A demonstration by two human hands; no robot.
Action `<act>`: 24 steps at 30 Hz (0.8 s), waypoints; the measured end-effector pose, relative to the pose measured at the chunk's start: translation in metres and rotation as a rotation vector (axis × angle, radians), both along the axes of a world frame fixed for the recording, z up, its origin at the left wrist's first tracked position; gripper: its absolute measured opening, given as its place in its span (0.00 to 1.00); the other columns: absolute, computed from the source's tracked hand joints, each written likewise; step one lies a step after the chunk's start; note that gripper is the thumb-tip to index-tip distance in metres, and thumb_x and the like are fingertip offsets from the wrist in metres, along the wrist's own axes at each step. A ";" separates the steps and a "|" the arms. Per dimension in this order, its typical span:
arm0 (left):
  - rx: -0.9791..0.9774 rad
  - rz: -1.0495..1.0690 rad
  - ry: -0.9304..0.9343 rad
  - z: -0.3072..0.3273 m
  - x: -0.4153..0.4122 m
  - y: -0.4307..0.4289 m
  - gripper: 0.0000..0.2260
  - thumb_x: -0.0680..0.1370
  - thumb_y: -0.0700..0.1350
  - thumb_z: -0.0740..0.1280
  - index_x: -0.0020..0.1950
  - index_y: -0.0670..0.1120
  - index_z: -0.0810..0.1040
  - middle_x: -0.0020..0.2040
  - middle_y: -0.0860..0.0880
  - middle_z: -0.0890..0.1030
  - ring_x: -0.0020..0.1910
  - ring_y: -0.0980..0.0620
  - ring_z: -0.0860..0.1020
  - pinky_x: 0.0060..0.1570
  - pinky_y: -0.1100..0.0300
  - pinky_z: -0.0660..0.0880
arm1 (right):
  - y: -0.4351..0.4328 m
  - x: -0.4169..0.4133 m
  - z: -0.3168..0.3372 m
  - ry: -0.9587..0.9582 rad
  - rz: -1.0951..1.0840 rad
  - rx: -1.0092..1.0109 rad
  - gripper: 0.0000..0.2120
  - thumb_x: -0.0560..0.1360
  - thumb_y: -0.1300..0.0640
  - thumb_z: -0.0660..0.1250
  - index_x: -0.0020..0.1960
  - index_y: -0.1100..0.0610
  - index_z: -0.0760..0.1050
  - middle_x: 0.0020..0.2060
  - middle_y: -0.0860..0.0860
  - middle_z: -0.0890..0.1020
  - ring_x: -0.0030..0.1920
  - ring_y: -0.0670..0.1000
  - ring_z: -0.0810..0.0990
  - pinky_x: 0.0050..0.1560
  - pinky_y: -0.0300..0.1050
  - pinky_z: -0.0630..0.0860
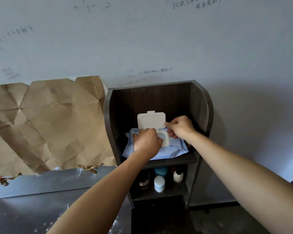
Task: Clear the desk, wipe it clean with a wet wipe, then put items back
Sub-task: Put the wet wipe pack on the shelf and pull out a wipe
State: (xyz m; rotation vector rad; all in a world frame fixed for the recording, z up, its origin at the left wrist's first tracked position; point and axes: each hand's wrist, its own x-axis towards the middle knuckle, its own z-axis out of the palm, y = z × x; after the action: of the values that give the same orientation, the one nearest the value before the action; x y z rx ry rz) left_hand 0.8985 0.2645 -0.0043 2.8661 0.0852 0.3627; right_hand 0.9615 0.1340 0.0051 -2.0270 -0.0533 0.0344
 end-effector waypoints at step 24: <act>-0.788 0.222 -0.205 -0.016 -0.028 0.038 0.08 0.82 0.45 0.56 0.50 0.41 0.70 0.44 0.45 0.74 0.41 0.48 0.71 0.42 0.58 0.65 | 0.038 -0.015 0.027 -0.380 0.626 -0.886 0.05 0.73 0.56 0.69 0.45 0.52 0.83 0.43 0.48 0.84 0.43 0.48 0.79 0.44 0.47 0.78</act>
State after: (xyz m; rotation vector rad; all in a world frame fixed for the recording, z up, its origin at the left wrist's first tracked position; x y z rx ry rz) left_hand 0.8703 0.3021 -0.0200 2.0353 0.4098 0.5214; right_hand 0.9469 0.1717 0.0326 -2.7811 -1.0732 0.0763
